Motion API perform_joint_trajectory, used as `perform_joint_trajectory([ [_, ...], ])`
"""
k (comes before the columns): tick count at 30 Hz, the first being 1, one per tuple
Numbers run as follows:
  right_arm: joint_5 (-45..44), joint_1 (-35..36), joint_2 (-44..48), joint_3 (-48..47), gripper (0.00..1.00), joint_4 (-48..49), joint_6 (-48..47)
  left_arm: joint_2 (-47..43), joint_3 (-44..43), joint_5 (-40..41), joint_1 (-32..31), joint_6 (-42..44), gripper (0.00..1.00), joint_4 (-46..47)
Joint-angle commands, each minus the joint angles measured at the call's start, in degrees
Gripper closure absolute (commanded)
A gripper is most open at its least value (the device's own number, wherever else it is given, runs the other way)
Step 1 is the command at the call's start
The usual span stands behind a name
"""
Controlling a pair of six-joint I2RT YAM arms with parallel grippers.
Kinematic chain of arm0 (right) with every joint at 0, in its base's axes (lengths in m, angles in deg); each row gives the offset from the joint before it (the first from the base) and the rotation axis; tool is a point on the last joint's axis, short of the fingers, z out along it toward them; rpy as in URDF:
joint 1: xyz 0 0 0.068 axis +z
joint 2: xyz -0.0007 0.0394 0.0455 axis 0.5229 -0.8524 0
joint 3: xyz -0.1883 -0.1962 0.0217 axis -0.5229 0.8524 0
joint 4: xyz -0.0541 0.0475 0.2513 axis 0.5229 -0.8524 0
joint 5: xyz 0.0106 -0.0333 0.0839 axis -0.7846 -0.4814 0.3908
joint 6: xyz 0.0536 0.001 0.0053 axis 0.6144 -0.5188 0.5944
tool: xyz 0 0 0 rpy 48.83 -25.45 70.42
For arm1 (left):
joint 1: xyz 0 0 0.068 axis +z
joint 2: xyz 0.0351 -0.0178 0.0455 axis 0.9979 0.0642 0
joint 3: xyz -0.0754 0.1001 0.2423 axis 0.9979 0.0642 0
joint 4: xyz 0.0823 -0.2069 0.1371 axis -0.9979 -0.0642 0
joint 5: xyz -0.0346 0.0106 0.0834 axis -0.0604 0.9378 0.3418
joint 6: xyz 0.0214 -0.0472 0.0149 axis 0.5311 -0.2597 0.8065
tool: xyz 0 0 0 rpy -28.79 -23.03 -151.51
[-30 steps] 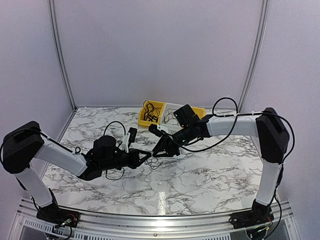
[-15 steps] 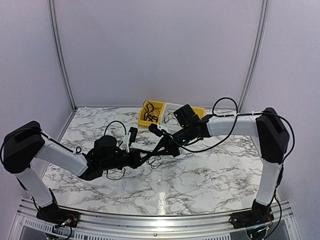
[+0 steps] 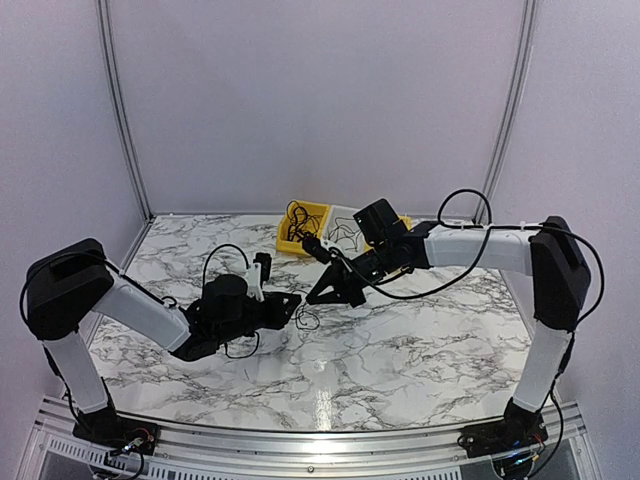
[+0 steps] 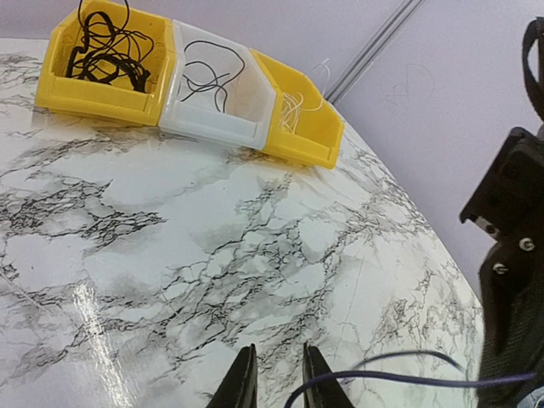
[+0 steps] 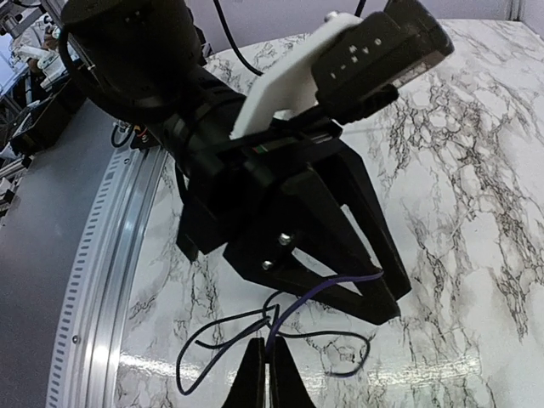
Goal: Untangle the cables
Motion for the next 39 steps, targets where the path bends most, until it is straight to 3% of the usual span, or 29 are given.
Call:
perform_joint_trajectory([
  [1,3.46,-0.10,3.28,-4.43,1.00,-4.31,1.05,2.47,-1.28,5.90,0.15,-0.83,0.81,1.17],
  [7,6.45,-0.04,4.98,-11.67,1.00,-11.62,0.80,3.70,0.20,8.33,0.36,-0.86,0.80,1.17],
  [24,5.77,-0.10,11.66,-23.71,1.00,-20.62,-2.39,4.07,5.35,9.61,1.12,-3.22,0.80,3.17],
  [39,-2.30,-6.28,9.56,-30.11,1.00,-20.57,-4.24,-6.83,12.95,11.71,1.85,-1.91,0.61,2.93],
])
